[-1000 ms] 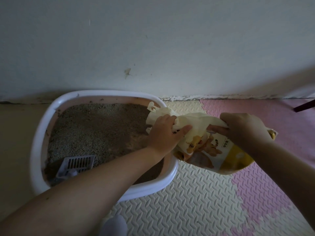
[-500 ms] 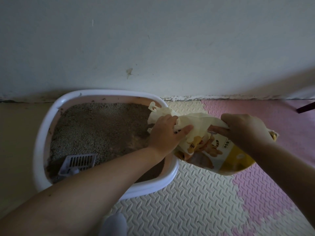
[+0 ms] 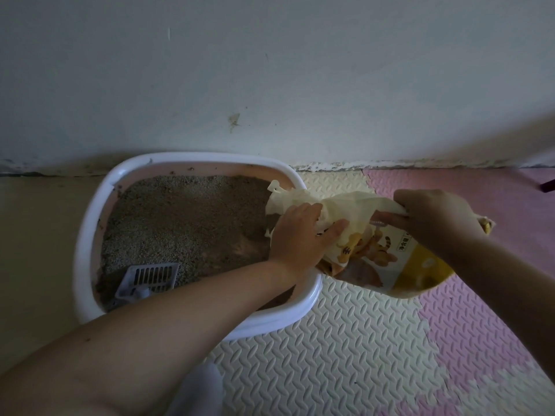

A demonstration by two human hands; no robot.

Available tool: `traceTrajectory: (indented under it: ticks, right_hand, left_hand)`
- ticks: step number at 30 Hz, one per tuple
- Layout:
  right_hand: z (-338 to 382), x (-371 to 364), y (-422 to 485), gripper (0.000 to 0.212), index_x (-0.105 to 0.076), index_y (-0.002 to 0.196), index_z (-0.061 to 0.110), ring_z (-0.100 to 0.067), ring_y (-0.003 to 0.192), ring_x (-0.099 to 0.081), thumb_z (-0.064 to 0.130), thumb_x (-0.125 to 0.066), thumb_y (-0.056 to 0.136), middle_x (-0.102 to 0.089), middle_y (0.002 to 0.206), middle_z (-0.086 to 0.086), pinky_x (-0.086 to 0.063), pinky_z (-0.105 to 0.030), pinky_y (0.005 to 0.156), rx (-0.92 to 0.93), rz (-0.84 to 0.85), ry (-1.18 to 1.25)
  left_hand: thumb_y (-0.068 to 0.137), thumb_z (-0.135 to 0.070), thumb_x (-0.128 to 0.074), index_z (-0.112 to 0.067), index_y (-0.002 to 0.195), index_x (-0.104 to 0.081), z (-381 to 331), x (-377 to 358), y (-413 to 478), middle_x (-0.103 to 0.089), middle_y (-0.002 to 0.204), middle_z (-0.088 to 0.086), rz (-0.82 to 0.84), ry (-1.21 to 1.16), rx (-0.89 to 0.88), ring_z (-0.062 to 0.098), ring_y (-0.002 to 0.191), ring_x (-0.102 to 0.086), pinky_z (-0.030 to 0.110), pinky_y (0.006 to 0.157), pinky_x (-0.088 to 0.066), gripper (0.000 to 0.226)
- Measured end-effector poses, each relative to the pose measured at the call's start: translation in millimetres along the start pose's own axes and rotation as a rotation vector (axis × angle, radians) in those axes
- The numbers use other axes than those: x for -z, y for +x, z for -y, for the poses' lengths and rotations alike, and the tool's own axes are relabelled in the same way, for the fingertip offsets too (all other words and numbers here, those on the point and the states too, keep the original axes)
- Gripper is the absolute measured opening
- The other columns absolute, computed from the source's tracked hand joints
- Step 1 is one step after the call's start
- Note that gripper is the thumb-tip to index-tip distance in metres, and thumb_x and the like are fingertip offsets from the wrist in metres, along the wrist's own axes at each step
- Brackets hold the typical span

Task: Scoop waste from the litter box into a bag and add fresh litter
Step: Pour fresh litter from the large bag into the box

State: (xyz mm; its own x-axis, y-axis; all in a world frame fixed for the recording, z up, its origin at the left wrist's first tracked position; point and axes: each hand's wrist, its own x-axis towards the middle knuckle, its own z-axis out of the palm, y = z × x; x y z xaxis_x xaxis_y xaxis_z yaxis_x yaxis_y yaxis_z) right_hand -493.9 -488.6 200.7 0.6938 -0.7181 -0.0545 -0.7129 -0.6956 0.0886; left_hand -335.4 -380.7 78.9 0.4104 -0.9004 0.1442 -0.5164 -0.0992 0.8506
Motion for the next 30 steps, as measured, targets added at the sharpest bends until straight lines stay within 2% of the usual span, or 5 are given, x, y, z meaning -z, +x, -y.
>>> traceTrajectory:
  ticks: [8,14,20,27,30]
  right_hand:
    - [-15,-11,-5,0.039,-0.047,0.061,0.023,-0.011,0.046,-0.045,0.056,-0.054,0.08,-0.049,0.052,0.006,-0.03,-0.022,0.045,-0.023,-0.034,0.073]
    - [-34,-30,-23,0.032,-0.061,0.07,0.021,-0.009,0.051,-0.053,0.05,-0.059,0.081,-0.057,0.058,0.01,-0.042,-0.024,0.047,-0.119,-0.011,0.218]
    - [-47,-57,-42,0.024,-0.057,0.071,0.025,-0.01,0.057,-0.06,0.046,-0.056,0.084,-0.06,0.065,0.009,-0.053,-0.032,0.053,-0.222,0.047,0.36]
    - [-53,-62,-45,0.023,-0.051,0.068,0.033,-0.007,0.058,-0.058,0.041,-0.057,0.089,-0.059,0.065,0.013,-0.047,-0.025,0.051,-0.219,0.05,0.428]
    - [-56,-59,-41,0.024,-0.053,0.07,0.027,-0.01,0.059,-0.058,0.042,-0.057,0.088,-0.059,0.065,0.009,-0.053,-0.033,0.055,-0.224,0.089,0.362]
  left_hand:
    - [0.091,-0.047,-0.055,-0.02,0.07,-0.043,-5,4,5,-0.046,0.067,-0.005,-0.05,0.066,-0.14,0.017,0.07,-0.047,0.036,0.062,-0.042,0.036]
    - [0.087,-0.038,-0.064,-0.024,0.066,-0.033,-14,3,11,-0.033,0.061,-0.011,-0.1,0.186,-0.311,0.014,0.061,-0.036,0.03,0.059,-0.033,0.039]
    - [0.086,-0.037,-0.065,-0.015,0.079,-0.07,-17,0,21,-0.057,0.068,-0.004,-0.067,0.266,-0.394,0.02,0.069,-0.053,0.031,0.068,-0.038,0.024]
    - [0.084,-0.036,-0.068,-0.013,0.08,-0.072,-15,-5,32,-0.043,0.069,-0.012,-0.091,0.272,-0.446,0.013,0.067,-0.043,0.028,0.069,-0.031,0.024]
    - [0.083,-0.036,-0.069,-0.013,0.079,-0.072,-16,-5,36,-0.044,0.067,-0.01,-0.079,0.285,-0.474,0.016,0.066,-0.045,0.029,0.069,-0.032,0.024]
